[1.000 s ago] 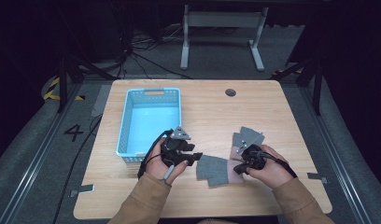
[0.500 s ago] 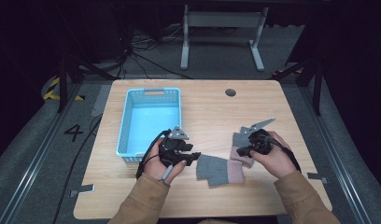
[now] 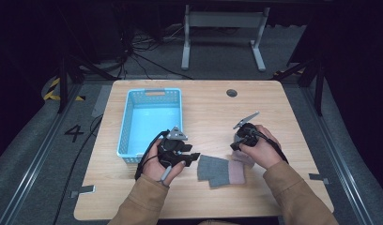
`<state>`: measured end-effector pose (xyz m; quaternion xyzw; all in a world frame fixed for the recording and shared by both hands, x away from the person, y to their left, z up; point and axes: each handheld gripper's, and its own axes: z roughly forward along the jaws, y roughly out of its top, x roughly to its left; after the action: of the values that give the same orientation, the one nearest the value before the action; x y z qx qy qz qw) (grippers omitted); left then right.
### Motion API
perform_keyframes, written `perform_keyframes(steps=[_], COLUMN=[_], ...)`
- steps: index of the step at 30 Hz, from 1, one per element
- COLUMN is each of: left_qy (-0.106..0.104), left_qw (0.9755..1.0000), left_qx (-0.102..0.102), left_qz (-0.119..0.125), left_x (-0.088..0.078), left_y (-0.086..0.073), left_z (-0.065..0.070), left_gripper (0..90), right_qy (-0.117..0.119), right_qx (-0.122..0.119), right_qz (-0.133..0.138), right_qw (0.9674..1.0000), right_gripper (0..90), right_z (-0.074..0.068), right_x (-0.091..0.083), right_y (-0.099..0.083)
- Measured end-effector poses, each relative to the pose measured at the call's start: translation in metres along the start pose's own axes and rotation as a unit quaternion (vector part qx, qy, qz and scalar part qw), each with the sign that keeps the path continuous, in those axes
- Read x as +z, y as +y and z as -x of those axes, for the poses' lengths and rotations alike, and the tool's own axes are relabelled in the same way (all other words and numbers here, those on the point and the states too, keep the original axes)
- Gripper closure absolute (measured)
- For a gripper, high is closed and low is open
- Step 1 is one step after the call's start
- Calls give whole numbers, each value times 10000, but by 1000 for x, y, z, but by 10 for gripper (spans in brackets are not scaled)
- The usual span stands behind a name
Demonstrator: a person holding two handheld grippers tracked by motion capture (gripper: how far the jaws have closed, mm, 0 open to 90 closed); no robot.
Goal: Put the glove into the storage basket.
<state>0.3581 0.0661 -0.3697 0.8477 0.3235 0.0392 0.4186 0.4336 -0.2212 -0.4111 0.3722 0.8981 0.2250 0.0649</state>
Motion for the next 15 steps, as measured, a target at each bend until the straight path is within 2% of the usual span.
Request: perform_keyframes(steps=[9,15], left_qy=[-12,-20], left_qw=[10000,10000], left_qx=[-7,-4], left_qz=[24,25], left_x=[-1,0], left_y=[0,1], left_z=[0,0], left_gripper=[567,566], right_qy=[-56,-68], right_qx=[-168,-53], right_qz=[-312,-308], right_qw=[9994,9995], right_gripper=[900,900], right_z=[-5,1], right_x=[16,15], right_y=[2,-5])
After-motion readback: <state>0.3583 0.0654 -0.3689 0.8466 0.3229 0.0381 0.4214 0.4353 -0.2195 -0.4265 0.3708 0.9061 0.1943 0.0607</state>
